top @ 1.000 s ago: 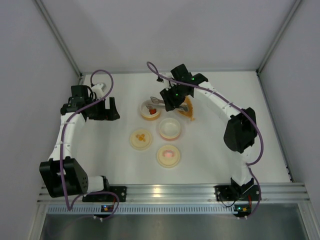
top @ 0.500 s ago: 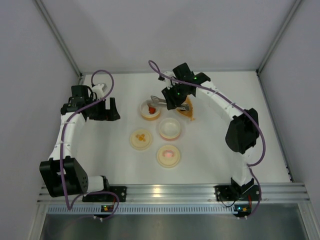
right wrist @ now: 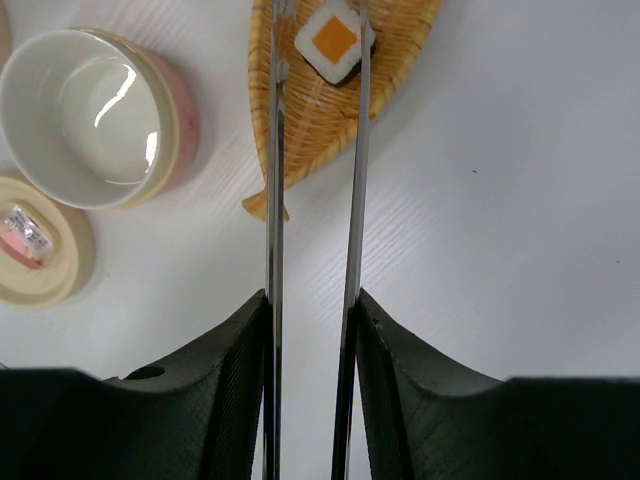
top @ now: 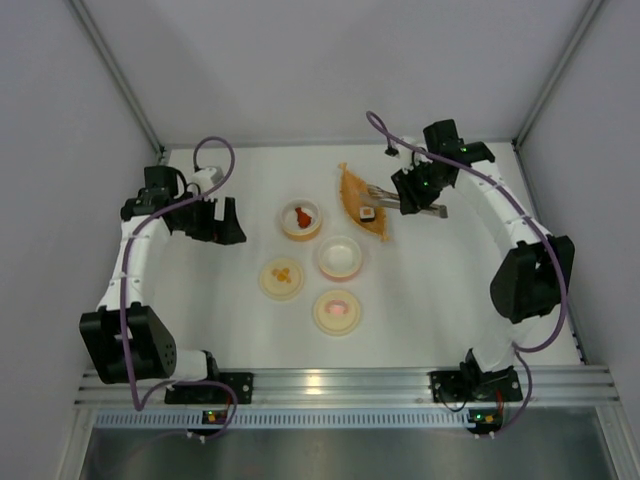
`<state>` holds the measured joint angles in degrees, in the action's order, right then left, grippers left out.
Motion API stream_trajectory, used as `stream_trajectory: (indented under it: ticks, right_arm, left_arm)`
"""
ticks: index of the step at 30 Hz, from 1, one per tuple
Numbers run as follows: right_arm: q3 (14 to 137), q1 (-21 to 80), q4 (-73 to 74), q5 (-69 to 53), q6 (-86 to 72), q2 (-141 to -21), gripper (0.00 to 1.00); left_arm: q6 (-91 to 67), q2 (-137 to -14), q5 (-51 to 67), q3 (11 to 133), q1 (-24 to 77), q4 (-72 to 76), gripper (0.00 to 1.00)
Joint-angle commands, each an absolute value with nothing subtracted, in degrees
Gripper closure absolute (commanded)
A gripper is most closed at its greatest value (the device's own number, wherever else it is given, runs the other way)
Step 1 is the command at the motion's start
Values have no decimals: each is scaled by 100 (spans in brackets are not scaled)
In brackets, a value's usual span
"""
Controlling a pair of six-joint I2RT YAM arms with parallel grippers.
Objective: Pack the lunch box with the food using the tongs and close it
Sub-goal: Pick up the fake food from the plate.
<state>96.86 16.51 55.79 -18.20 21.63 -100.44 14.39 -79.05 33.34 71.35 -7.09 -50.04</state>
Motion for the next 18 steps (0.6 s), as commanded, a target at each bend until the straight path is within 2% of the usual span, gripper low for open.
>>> stream_trajectory:
  ticks: [1, 9, 18]
  right_arm:
    - [9650, 1486, 5950, -2021, 3021, -9817, 63]
    - [10204, 1187, 6767, -2390, 4165, -10265, 62]
    - [10722, 1204, 6882, -2364, 4482, -10731, 60]
  left_arm:
    - [1801, -7989, 3893, 7356, -747, -5291, 2]
    - [2092, -8191, 4236, 7374, -747, -5528, 2]
    - [2232, -8376, 4333, 7471, -747, -5616, 2]
